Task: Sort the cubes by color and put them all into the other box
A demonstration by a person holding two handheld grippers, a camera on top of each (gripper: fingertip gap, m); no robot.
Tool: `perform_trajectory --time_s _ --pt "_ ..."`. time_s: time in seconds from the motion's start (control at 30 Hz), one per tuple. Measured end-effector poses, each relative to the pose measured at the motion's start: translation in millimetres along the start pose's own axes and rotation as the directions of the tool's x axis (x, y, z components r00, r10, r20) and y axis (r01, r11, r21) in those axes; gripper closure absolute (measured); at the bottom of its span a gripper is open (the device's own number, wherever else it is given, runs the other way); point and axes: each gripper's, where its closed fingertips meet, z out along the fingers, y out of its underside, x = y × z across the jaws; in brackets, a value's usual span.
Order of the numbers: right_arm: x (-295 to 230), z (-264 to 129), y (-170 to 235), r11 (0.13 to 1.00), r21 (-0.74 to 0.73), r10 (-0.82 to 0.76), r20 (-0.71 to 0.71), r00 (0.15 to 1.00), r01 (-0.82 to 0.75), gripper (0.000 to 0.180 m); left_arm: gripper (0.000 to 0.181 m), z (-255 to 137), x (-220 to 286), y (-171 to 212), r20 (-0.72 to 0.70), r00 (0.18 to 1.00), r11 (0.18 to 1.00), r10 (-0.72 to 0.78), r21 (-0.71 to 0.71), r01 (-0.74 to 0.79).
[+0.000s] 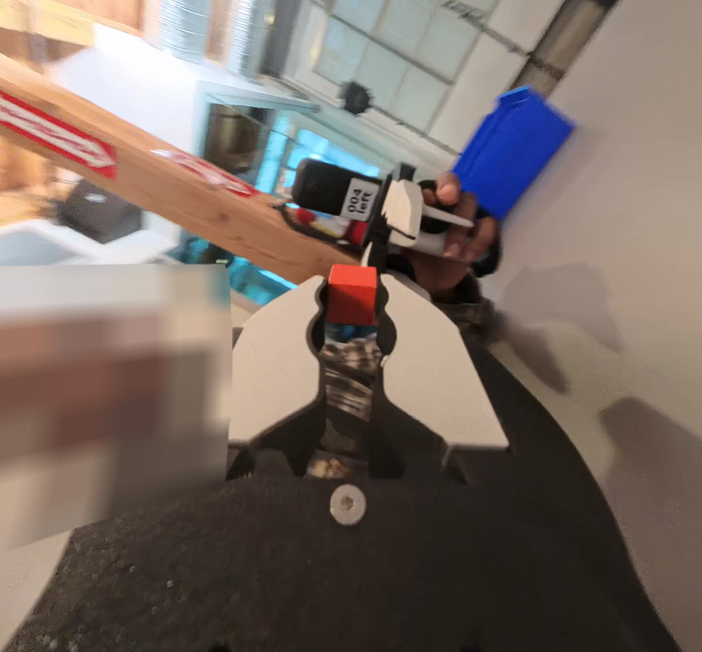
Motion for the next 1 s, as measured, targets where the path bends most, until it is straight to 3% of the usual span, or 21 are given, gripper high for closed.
perform_trajectory --time_s 0.1,0.17,0.23,0.27,0.33,0.43,0.6,0.77,0.87,1.0 --pt "1.9 -77.6 -21.4 0.984 -0.030 -0.172 -0.377 0.910 0.173 0.157 0.122 3.5 0.3 20.7 0.010 0.999 0.999 -0.030 -0.037 0.030" --pt "4.3 -152.3 -39.5 0.967 -0.074 -0.232 -0.650 0.723 0.244 0.157 0.122 5.7 2.4 32.2 -0.003 0.998 0.997 -0.057 -0.054 0.057" --pt "9.1 -236.5 -48.0 0.967 -0.132 -0.221 -0.858 0.463 0.217 0.157 0.123 8.9 3.9 40.3 -0.018 0.997 0.994 -0.080 -0.074 0.078" --pt "12.6 -276.3 -48.1 0.972 -0.151 -0.204 -0.920 0.335 0.179 0.157 0.123 10.9 4.9 43.0 -0.026 0.996 0.993 -0.084 -0.084 0.081" --pt "24.9 -331.9 -37.0 0.988 -0.145 -0.154 -0.967 0.202 0.059 0.157 0.124 14.1 8.2 46.9 -0.045 0.995 0.992 -0.084 -0.099 0.079" --pt "59.0 -368.9 -9.1 0.985 -0.113 -0.091 -0.982 0.167 -0.130 0.157 0.127 18.2 10.0 51.0 -0.055 0.996 0.992 -0.071 -0.108 0.065" --pt "107.3 -386.7 18.7 0.951 -0.096 -0.056 -0.988 0.144 -0.295 0.156 0.131 24.6 13.7 62.0 -0.089 0.991 0.987 -0.101 -0.135 0.089" --pt "133.9 -389.1 34.0 0.922 -0.111 -0.062 -0.988 0.142 -0.370 0.156 0.135 27.6 18.7 66.1 -0.109 0.990 0.985 -0.088 -0.159 0.070" --pt "129.9 -386.3 37.9 0.909 -0.111 -0.054 -0.987 0.150 -0.403 0.142 0.135 27.2 21.1 65.2 -0.120 0.989 0.985 -0.087 -0.158 0.068" --pt "80.7 -371.5 -1.9 0.955 -0.120 -0.075 -0.983 0.169 -0.272 0.137 0.136 25.2 22.1 61.9 -0.120 0.989 0.987 -0.081 -0.150 0.063"
